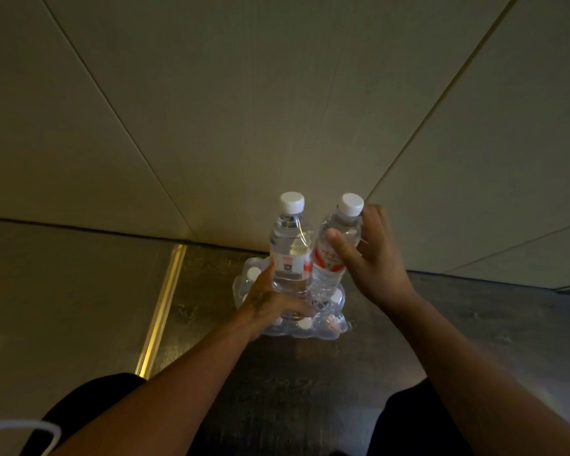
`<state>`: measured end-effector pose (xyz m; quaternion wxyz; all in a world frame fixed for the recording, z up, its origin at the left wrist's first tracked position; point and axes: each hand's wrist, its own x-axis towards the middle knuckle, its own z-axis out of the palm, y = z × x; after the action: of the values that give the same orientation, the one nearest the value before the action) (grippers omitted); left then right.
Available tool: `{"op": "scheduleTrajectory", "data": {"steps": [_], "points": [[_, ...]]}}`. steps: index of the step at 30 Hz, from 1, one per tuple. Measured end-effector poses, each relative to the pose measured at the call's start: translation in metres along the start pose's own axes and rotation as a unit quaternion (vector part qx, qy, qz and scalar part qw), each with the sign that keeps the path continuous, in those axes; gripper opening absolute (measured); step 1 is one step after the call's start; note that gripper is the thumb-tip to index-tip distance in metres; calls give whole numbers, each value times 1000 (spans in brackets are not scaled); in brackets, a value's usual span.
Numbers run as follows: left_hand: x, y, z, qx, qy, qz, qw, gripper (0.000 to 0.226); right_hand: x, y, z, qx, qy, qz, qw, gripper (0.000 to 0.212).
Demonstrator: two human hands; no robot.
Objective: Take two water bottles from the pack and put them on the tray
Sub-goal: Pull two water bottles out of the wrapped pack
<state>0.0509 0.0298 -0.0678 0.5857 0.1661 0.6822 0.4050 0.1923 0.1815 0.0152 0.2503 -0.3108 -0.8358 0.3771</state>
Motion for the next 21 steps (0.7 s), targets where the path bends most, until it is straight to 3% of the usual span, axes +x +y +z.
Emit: {"op": "scheduleTrajectory", "data": {"steps": [4, 7, 10, 14, 17, 21], "points": [[-9, 8, 7, 50, -8, 22, 998, 58, -6, 11, 5, 188, -35, 68, 979, 59], [-12, 13, 3, 52, -2, 48, 997, 79, -15, 26, 9, 274, -69, 159, 946, 78], [-20, 22, 3, 57, -9, 69, 996, 82, -26, 37, 18, 288, -77, 196, 934, 73], [-27, 29, 1, 66, -8, 96, 993, 75, -33, 37, 22, 328, -14, 230, 916, 67], [-37, 33, -3, 54, 20, 92, 994, 81, -37, 29, 17, 348, -7, 238, 907, 62], [-69, 46, -3, 26, 50, 67, 996, 69, -51, -2, 2, 352, -12, 293, 889, 64]]}}
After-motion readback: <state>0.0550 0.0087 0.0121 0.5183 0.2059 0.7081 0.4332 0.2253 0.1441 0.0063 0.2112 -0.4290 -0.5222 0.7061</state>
